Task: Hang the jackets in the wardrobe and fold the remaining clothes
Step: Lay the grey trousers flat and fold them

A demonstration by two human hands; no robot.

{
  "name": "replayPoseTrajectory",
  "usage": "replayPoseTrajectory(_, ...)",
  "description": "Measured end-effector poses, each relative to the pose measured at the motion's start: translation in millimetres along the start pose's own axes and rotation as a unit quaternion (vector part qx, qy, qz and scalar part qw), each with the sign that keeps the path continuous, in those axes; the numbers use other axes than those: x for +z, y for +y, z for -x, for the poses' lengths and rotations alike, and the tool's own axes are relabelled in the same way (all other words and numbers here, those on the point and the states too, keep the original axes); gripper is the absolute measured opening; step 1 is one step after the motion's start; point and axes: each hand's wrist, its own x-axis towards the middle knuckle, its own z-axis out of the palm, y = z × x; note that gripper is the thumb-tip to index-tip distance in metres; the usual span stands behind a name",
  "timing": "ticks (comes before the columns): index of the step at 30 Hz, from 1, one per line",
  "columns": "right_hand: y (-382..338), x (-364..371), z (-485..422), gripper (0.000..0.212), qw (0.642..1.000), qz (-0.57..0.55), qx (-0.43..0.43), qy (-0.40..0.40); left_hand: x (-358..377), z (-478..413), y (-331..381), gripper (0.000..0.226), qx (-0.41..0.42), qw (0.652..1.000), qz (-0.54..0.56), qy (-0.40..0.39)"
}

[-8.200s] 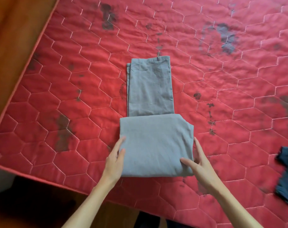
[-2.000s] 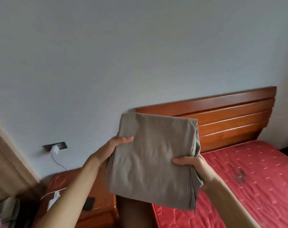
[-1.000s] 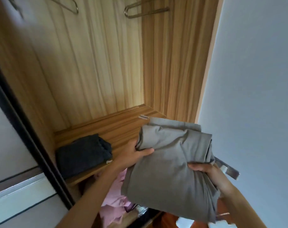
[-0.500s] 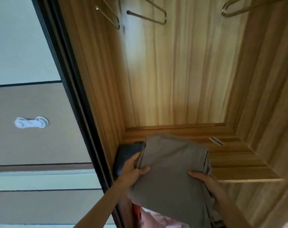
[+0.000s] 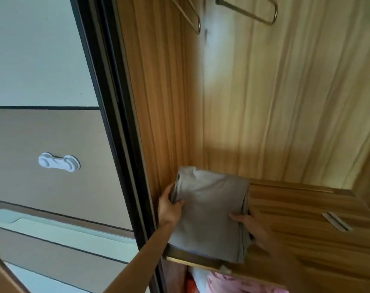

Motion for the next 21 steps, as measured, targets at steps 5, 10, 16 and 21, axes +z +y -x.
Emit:
replayPoseTrajectory(5, 32, 23, -48, 0.078, 0.954, 0.298, 0.012, -0.035, 17, -12, -40, 0.076, 0.086, 0.971, -0.217, -0.045)
replayPoseTrajectory(10, 66, 49, -71, 0.086, 0.781, 0.613, -0.084, 0.078, 50, 11, -103, 0.045, 0.190, 0.833, -0.469, -0.227)
replayPoseTrajectory(16, 113, 60, -71, 0.073, 0.702, 0.683, -0.186, -0.069, 57, 4, -129, 0.058, 0.163, 0.750, -0.567, -0.299)
replayPoseTrajectory(21, 112, 53, -70, 0.063, 0.711, 0.682, -0.150, -0.082, 54, -2, -119, 0.074, 0.186, 0.742, -0.573, -0.294)
